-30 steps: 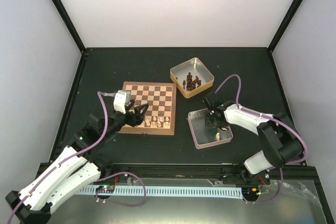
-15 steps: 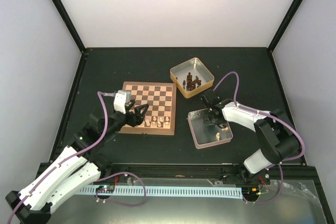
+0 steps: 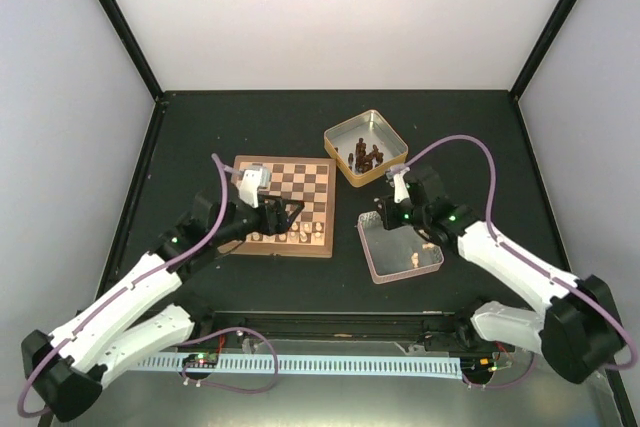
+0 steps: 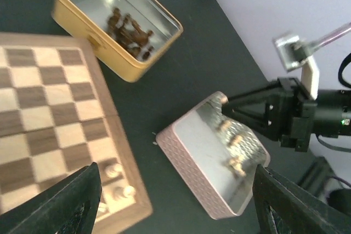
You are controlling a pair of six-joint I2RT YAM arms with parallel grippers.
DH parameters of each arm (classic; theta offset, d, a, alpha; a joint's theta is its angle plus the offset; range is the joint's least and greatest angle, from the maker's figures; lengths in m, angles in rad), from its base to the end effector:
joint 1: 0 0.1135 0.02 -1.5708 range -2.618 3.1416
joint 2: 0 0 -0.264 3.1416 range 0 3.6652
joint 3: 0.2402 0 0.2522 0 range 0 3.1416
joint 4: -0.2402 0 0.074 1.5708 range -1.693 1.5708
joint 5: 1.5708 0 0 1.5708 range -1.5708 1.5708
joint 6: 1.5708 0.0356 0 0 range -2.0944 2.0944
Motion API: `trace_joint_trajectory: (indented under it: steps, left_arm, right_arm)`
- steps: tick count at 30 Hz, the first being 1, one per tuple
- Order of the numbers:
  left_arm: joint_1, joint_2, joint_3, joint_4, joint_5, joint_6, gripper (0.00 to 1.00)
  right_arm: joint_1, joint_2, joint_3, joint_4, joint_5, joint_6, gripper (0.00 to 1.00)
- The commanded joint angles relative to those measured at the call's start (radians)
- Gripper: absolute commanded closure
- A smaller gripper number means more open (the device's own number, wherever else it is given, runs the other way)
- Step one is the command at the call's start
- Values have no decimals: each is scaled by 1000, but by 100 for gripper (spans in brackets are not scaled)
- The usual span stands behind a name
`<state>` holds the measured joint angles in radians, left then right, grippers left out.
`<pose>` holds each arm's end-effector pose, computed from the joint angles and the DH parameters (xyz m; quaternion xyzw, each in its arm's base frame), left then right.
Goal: Set up the chess pieces on the board
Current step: Pick up the chess piece from the storage box, then place the chess piece on the chessboard.
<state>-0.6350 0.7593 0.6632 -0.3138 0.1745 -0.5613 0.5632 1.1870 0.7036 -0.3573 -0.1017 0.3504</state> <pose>0.1397 -0.1106 0.2880 0.0785 0.8307 -0.3679 0.4104 0.2001 0.1306 0.2160 -0.1171 0.9257 0.1999 0.2990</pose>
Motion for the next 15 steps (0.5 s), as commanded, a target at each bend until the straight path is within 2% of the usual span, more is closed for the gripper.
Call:
trace_joint_trajectory:
  steps: [1, 7, 12, 15]
  left_arm:
    - [6, 94, 89, 53, 196, -126, 23]
    - [8, 234, 171, 124, 339, -205, 24]
    - [12, 345, 237, 119, 441, -206, 26]
    - [16, 392, 265, 76, 459, -199, 32]
  right_arm:
    - [26, -110, -29, 255, -205, -116, 91]
    - [88, -172, -62, 446, -349, -240, 90]
    - [176, -141, -36, 488, -341, -357, 89]
    - [210, -111, -12, 503, -316, -408, 89]
